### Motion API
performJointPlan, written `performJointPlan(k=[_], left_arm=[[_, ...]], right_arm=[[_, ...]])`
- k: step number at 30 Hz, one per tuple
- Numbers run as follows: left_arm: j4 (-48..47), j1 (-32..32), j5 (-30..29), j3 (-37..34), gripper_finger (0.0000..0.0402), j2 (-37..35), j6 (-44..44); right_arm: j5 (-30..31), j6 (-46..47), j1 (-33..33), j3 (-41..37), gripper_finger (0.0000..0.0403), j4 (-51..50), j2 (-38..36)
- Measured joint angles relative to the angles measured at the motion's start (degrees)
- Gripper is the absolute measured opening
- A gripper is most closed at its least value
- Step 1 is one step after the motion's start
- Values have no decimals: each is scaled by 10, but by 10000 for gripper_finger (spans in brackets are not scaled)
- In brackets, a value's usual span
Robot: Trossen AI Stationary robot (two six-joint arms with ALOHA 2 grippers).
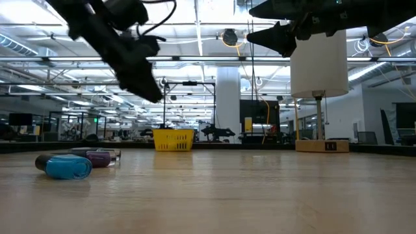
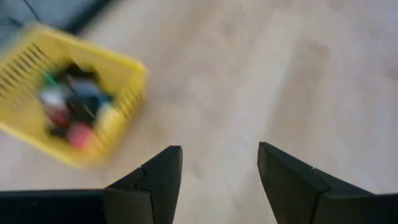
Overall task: Pick & Place Nail Polish
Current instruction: Put the light violet nail polish bottle into the yellow bin
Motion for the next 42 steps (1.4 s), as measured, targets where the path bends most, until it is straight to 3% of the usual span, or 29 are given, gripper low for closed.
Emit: performJointPlan(k=[6, 12, 18, 24, 33, 42], left_arm=[[-149, -97, 21, 0, 207, -20, -246], [-209, -156, 30, 0, 207, 24, -429], [-209, -162, 11, 0, 207, 81, -486], [-210, -162, 33, 0, 207, 132, -514], [-223, -163, 34, 3, 203, 160, -538], [-230, -162, 31, 2, 110, 161, -544]], right_arm=[[0, 0, 0, 0, 320, 0, 0], [0, 0, 0, 0, 320, 1, 0], [0, 3, 0, 0, 320, 4, 0], [0, 5, 0, 0, 320, 6, 0], [0, 5, 0, 0, 320, 7, 0], [0, 5, 0, 0, 320, 6, 0]])
